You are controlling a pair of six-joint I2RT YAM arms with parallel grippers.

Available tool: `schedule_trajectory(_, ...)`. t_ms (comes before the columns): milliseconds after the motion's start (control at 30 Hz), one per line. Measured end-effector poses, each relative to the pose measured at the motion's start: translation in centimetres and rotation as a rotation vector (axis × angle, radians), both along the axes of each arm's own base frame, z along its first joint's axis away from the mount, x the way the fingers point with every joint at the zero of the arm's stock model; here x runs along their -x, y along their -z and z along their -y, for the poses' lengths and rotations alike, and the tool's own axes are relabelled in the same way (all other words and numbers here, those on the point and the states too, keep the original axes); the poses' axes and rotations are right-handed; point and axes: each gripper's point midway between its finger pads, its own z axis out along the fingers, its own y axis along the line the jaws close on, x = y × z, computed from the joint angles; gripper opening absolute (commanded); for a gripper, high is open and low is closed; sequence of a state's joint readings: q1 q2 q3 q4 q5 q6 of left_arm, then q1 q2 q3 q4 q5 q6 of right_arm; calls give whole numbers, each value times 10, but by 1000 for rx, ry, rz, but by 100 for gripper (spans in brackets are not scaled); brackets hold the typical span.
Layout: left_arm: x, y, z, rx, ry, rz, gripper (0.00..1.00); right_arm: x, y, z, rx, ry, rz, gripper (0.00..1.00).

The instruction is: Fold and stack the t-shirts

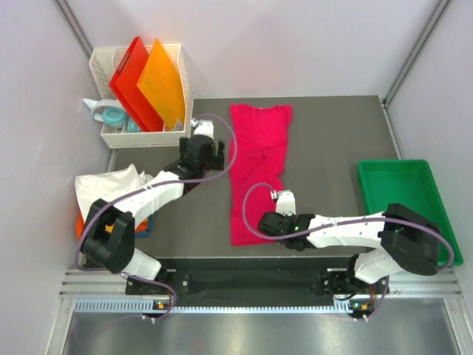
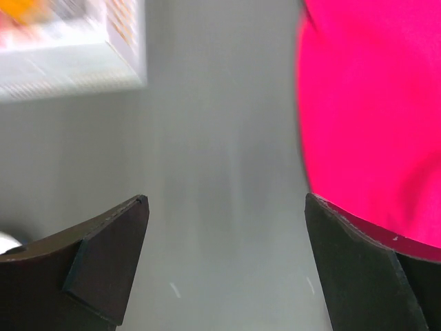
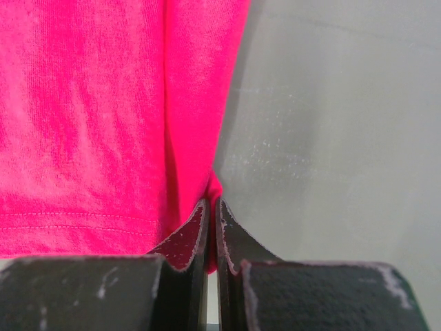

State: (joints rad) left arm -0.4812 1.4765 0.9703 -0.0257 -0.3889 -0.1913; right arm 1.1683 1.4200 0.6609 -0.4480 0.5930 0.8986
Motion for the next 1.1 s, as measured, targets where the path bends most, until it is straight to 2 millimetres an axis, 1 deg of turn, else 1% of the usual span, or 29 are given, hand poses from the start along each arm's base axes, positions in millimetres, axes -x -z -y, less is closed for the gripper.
schedule_trajectory(67, 26, 18, 15, -21, 29, -77, 99, 0, 0, 0, -1, 2, 0, 0)
schedule_trajectory(133, 58, 33, 28, 9, 34, -137, 99, 0, 0, 0, -1, 4, 0, 0)
schedule_trajectory(167, 73, 36, 27, 41, 1, -155, 99, 0, 0, 0, -1, 6, 1, 0)
schedule_trajectory(200, 87, 38, 21, 96, -63, -171, 97, 0, 0, 0, -2, 8, 1, 0)
schedule_trajectory(233, 98, 37, 12, 156, -126, -174, 99, 0, 0, 0, 1, 11, 0, 0)
schedule_trajectory(300, 111, 32, 1, 279, -184, -144, 99, -1, -1, -1, 7, 12, -1, 0)
schedule_trajectory(333, 118, 31, -2, 330, -188, -141, 99, -1, -1, -1, 11, 12, -2, 0)
schedule_trajectory(367, 124, 31, 1, 371, -182, -149, 99, -2, -1, -2, 14, 13, -3, 0)
schedule_trajectory(433, 133, 33, 14, 427, -156, -190, 99, -2, -1, -2, 17, 14, -3, 0)
schedule_trajectory(500, 145, 42, 31, 465, -119, -249, 99, -2, -1, -3, 19, 14, -3, 0)
schedule_trajectory(567, 163, 54, 45, 504, -70, -308, 99, -3, -1, -4, 17, 18, -4, 0)
schedule_trajectory(600, 173, 60, 49, 523, -47, -332, 99, -3, -1, -4, 17, 19, -3, 0)
schedule_trajectory(667, 191, 73, 51, 542, -28, -377, 98, -3, -1, -4, 17, 21, -3, 0)
schedule_trajectory(700, 198, 79, 50, 547, -26, -393, 96, -3, -1, -4, 17, 21, -3, 0)
schedule_trajectory(767, 208, 87, 50, 551, -27, -420, 88, -3, -1, -4, 15, 23, -3, 0)
schedule_trajectory(800, 211, 89, 50, 548, -27, -426, 76, -3, -1, -4, 15, 26, -3, 0)
schedule_trajectory(833, 213, 89, 52, 548, -24, -430, 71, -3, -1, -4, 14, 27, -3, 0)
schedule_trajectory(867, 216, 89, 55, 547, -16, -432, 62, -3, -1, -4, 14, 28, -2, 0)
schedule_trajectory(900, 219, 90, 58, 540, -8, -435, 40, -3, -1, -4, 14, 28, -2, 0)
schedule_trajectory(967, 225, 98, 62, 501, 4, -463, 35, -3, -1, -4, 11, 32, -2, 0)
schedule_trajectory(1000, 227, 103, 64, 481, 0, -475, 34, -3, -1, -4, 10, 34, -1, 0)
schedule_trajectory(1100, 239, 119, 72, 379, 11, -524, 37, -3, -1, -4, 9, 37, -1, 0)
